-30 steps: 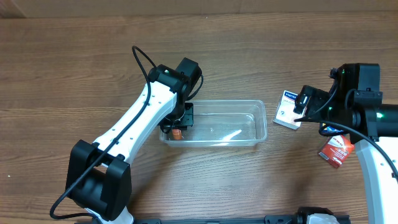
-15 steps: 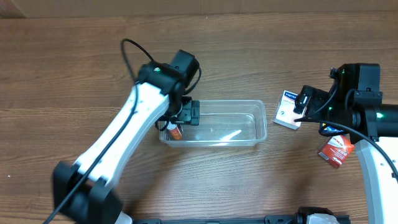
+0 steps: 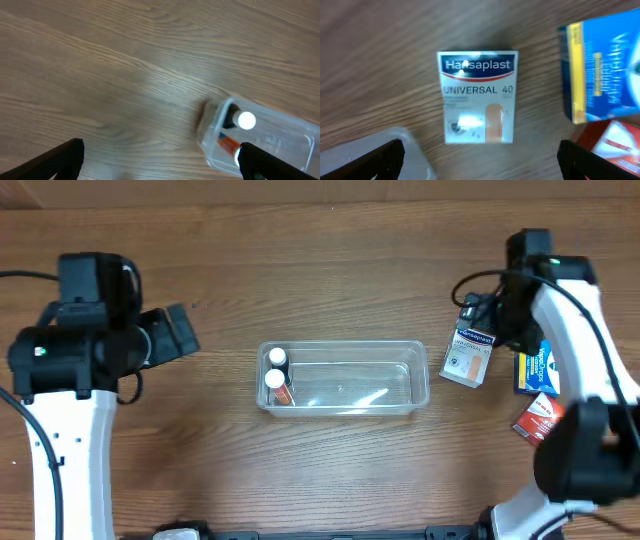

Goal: Pack container
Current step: 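Grasp the white Hansaplast box with the right gripper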

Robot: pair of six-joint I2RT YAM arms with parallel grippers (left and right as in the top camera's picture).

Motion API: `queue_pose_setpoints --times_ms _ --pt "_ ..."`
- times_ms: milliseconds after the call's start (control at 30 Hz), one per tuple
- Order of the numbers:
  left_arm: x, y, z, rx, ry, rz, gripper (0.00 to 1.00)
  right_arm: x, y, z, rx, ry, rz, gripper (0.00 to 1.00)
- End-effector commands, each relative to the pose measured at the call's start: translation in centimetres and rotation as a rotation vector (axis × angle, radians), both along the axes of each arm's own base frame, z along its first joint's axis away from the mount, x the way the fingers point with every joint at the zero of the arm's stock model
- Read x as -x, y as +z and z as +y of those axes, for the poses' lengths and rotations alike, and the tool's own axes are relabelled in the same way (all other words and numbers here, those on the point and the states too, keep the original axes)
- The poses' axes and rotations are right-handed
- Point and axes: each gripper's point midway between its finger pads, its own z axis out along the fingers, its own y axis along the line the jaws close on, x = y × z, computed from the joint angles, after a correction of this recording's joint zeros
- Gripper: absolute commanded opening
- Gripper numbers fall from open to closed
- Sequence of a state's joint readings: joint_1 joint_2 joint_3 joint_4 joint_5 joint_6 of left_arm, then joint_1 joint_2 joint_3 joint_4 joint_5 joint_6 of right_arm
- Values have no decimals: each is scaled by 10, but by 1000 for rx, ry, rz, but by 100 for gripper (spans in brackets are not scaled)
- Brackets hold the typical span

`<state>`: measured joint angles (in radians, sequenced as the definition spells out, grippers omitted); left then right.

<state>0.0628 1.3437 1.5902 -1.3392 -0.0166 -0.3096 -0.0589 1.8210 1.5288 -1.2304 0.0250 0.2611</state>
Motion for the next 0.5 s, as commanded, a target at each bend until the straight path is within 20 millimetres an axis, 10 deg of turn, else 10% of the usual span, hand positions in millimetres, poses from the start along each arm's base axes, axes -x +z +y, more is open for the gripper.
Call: queue_pose_setpoints --times_ms 0,233,467 --pt "-1 -4 0 19 -34 8 100 -2 -27 2 -24 -4 67 100" --pt "-2 -4 0 20 -34 9 100 9 -94 3 -33 3 205 100" --pt "-2 -4 0 20 -33 10 100 6 -101 9 -70 52 204 89"
